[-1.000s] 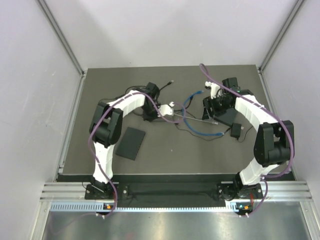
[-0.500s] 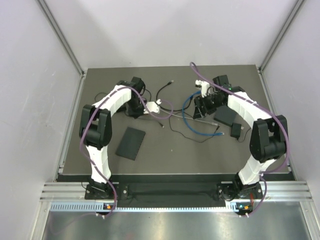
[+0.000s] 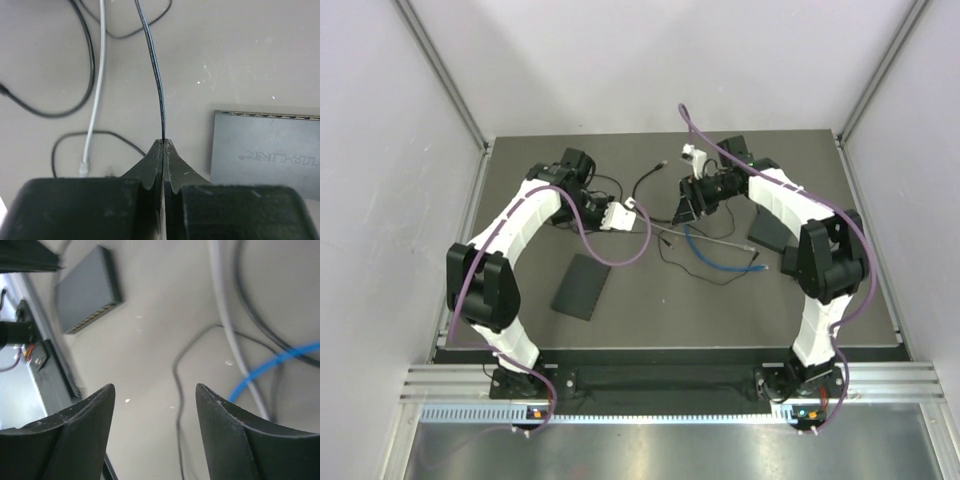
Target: Insert the plug into the switch port
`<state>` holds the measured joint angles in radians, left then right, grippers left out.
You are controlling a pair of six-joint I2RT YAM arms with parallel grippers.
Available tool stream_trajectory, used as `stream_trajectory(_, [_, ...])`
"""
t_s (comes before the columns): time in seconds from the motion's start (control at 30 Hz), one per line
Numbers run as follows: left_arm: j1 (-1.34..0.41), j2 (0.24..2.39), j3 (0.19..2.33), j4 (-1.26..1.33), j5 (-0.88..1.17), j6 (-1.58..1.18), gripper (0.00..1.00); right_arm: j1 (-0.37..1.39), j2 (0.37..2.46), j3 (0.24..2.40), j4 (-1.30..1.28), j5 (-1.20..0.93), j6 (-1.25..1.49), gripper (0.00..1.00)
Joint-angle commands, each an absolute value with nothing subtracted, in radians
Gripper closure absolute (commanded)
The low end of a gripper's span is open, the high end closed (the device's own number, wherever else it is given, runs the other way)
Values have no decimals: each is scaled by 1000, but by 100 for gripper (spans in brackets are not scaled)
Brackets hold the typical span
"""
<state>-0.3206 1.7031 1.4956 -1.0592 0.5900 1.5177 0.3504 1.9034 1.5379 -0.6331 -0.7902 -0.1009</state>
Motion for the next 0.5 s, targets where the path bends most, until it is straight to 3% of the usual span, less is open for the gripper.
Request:
stream_trajectory(0.0, [-325, 1672, 1483, -1083, 689, 1664, 100, 409, 1899, 1601, -636, -870, -150, 34])
stream_trajectory(0.3, [-330, 1641, 1434, -1058, 704, 1776, 100, 488, 1944, 1595, -696, -977, -178, 34])
stream_trajectory(0.47, [-330, 1647, 1433, -1048, 709, 1779, 100, 526, 1971, 1612, -724, -953, -198, 41])
